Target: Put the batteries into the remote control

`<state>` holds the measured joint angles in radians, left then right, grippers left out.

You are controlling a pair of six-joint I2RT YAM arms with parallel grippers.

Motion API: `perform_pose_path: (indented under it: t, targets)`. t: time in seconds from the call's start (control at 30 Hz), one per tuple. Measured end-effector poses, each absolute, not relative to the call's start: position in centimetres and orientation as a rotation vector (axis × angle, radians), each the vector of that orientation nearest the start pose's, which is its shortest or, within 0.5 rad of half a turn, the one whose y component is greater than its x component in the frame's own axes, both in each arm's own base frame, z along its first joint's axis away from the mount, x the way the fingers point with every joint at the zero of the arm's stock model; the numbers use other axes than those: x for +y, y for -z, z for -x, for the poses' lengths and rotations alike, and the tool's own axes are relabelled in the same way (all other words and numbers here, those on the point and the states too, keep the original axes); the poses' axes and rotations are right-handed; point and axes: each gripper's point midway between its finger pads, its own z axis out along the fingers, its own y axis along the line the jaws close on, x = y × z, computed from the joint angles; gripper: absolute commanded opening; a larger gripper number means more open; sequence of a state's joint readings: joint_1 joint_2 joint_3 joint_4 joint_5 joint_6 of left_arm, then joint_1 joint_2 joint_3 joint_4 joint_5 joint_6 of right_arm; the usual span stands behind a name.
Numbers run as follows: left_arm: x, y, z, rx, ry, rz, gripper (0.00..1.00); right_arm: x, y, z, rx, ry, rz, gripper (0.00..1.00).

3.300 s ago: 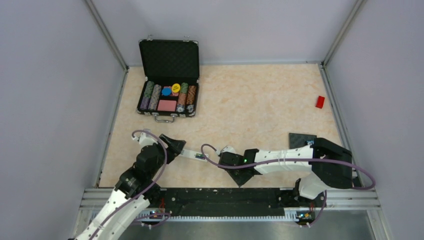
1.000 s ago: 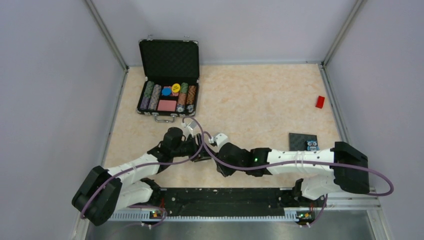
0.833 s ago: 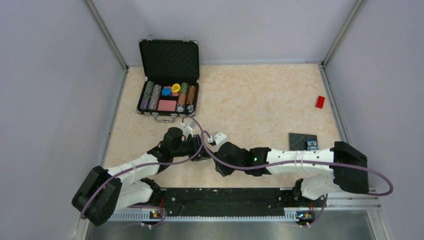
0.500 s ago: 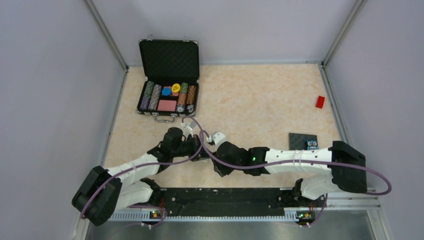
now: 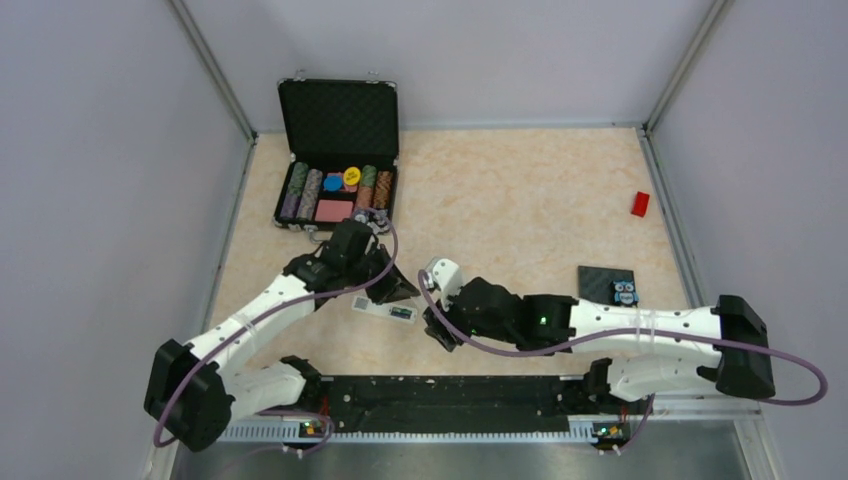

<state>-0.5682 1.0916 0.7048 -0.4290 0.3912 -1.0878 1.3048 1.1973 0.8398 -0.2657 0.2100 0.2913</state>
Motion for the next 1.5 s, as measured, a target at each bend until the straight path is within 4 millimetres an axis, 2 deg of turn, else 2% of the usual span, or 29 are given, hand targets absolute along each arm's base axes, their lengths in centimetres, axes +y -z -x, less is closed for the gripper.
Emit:
perform_pose_path:
  t: [0.13,0.27,0.53,0.67,0.77,0.9,1.3,1.4,1.5]
  targets:
    - [-23.8,-14.1,-18.1,2.761,1.083,0.581,0.00,34.6,-17.6,-10.4,1.799,-0.674,1.139,0.52]
    - [-23.4,-14.2,-16.8,2.872,1.021,0.663,0.00,35.2,-18.5,-9.1,1.560,-0.620,1.259,0.51]
    - [-23.2,-16.5,-14.9,2.914,1.073,0.708,0.00,34.4,-18.2,-9.7,1.196,-0.460,1.332,0.52]
    - [-23.0,-17.1,-14.0,2.929,1.102,0.717,0.00,34.8,-19.6,-10.1,1.083,-0.421,1.315,0.49]
    - [-23.1,-17.7,-13.6,2.923,1.133,0.717,0.00,35.6,-20.8,-10.1,1.028,-0.423,1.285,0.42]
    - [-23.1,-18.0,-13.5,2.914,1.151,0.726,0.00,36.5,-20.6,-10.0,0.996,-0.412,1.292,0.35]
    - [-23.0,-17.9,-12.8,2.915,1.195,0.755,0.00,36.9,-20.1,-9.9,0.984,-0.407,1.309,0.42]
    - [-23.1,-18.1,-12.7,2.911,1.207,0.752,0.00,36.9,-20.0,-9.9,0.986,-0.405,1.314,0.37]
    - [-23.1,-18.3,-12.6,2.907,1.216,0.750,0.00,36.8,-19.8,-9.9,0.989,-0.401,1.322,0.26]
